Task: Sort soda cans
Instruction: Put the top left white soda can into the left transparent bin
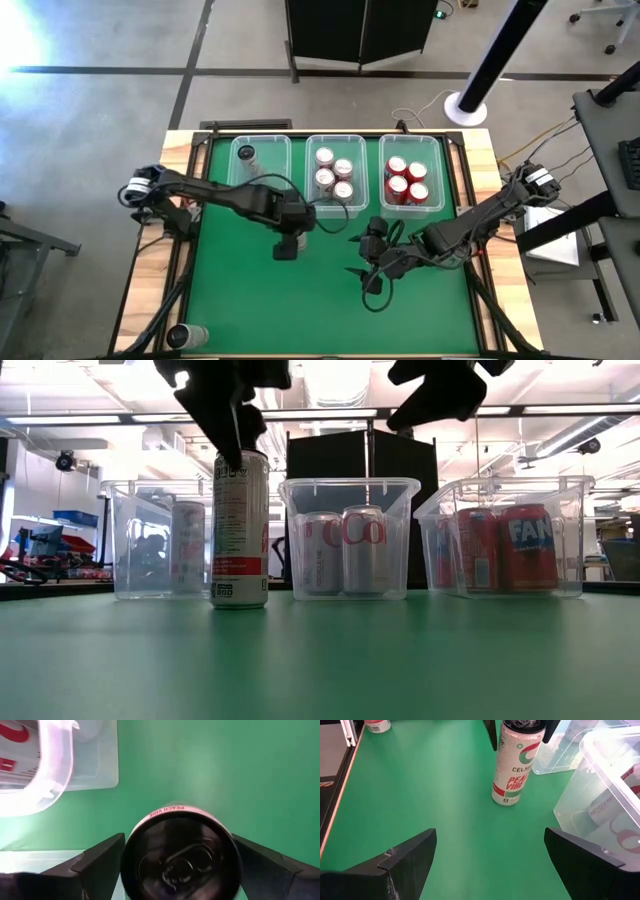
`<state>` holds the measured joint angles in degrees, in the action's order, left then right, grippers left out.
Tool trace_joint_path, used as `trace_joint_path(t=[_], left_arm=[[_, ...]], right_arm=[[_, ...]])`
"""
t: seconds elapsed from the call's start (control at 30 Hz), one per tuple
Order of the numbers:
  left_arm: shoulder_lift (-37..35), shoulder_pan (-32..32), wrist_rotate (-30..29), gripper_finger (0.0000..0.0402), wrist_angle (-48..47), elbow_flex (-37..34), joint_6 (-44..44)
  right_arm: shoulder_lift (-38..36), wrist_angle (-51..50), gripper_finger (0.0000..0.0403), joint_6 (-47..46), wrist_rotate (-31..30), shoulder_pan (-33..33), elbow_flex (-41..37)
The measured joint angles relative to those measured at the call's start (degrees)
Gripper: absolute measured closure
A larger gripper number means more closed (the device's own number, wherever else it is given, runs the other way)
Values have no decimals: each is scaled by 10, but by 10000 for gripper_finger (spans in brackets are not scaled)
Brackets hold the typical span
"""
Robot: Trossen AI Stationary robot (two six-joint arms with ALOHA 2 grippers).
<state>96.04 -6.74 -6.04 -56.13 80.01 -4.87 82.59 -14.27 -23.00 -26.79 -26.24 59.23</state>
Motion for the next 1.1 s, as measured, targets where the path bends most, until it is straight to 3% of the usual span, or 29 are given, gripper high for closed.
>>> trace_joint_path(t=[0.23, 0.43, 0.57, 0.73, 0.87, 1.1], left_arm=[[19, 0, 2, 98, 0, 0, 3], [16, 0, 9, 166, -2, 0, 8], [8, -5, 10, 166, -27, 19, 15], [-12, -18, 12, 166, -99, 128, 34], [-16, -12, 1, 166, -166, 259, 62], [-19, 59, -130, 166, -297, 465, 100]], right_arm=[[0, 0, 37, 0, 0, 0, -4], [0, 5, 37, 0, 1, 0, -4], [0, 35, 37, 2, 19, 0, -4], [0, 54, 37, 13, 33, 0, -4], [0, 68, 37, 19, 33, 0, -4], [0, 74, 37, 36, 32, 0, -4]])
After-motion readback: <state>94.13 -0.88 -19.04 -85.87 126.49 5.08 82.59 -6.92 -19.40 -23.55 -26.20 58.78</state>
